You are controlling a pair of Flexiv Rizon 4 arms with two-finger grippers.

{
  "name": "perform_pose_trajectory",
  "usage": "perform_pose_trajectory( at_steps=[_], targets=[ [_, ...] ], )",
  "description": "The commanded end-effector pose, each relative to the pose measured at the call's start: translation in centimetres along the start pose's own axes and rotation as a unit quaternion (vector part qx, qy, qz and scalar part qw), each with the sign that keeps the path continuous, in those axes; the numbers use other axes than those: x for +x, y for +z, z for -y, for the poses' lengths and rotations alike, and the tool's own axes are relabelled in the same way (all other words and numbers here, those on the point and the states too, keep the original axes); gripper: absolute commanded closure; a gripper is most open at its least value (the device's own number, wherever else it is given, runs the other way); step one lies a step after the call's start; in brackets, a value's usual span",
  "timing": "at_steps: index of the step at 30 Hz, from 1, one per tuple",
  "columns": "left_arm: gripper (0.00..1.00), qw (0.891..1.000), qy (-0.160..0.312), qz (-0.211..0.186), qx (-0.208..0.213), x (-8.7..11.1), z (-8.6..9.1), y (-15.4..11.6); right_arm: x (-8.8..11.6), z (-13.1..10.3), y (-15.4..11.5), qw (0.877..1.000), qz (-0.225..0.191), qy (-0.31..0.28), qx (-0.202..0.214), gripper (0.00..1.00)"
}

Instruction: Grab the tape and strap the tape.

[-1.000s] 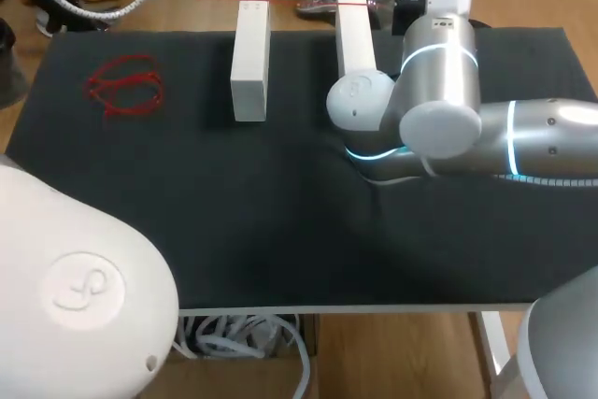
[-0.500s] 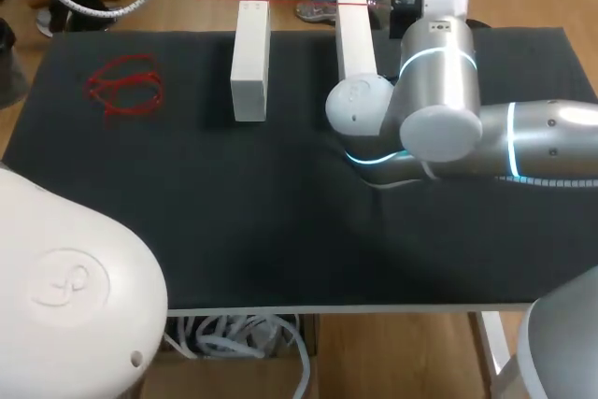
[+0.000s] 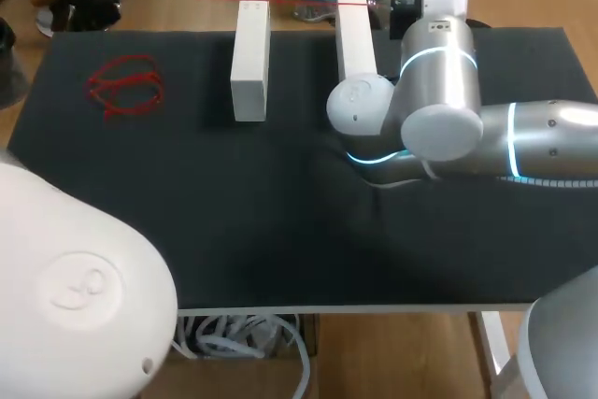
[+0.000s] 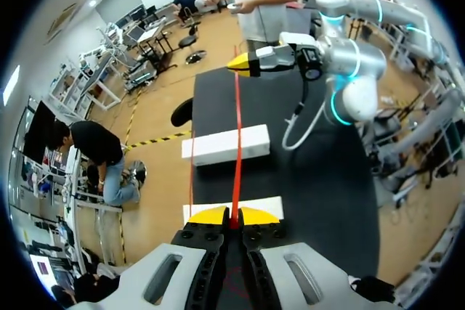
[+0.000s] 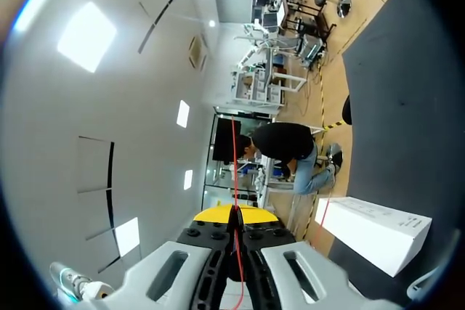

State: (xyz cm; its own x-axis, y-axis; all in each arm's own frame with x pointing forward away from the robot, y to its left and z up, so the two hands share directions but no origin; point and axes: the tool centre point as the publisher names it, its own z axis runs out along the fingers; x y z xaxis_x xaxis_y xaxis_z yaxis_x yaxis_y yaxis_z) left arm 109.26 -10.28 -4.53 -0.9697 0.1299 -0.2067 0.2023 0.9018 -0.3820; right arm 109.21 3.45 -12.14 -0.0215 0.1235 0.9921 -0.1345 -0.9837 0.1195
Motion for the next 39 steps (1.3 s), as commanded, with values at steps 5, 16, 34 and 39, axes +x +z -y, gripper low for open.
perform_pose_trajectory(
  at_steps=[5, 16, 34, 39],
  targets=[
    [1.00, 0.997, -0.002, -0.034, -0.071, -1.0, 0.8, 0.3, 0.1, -0.3, 0.1, 1.000, -0.001, -0.005, 0.001, 1.00],
    [1.00, 0.992, -0.011, -0.043, -0.115, -0.7, 0.7, 0.6, 0.0, -0.3, 0.1, 1.000, -0.007, -0.018, -0.002, 1.00],
    [1.00, 0.989, -0.002, -0.051, -0.140, -0.5, 0.6, 0.5, 1.2, -0.1, 0.0, 0.974, -0.014, -0.227, -0.014, 1.00],
    [1.00, 0.989, -0.002, -0.051, -0.140, -0.5, 0.6, 0.5, 1.5, -0.1, 0.0, 0.964, 0.025, -0.260, -0.038, 1.00]
  ],
)
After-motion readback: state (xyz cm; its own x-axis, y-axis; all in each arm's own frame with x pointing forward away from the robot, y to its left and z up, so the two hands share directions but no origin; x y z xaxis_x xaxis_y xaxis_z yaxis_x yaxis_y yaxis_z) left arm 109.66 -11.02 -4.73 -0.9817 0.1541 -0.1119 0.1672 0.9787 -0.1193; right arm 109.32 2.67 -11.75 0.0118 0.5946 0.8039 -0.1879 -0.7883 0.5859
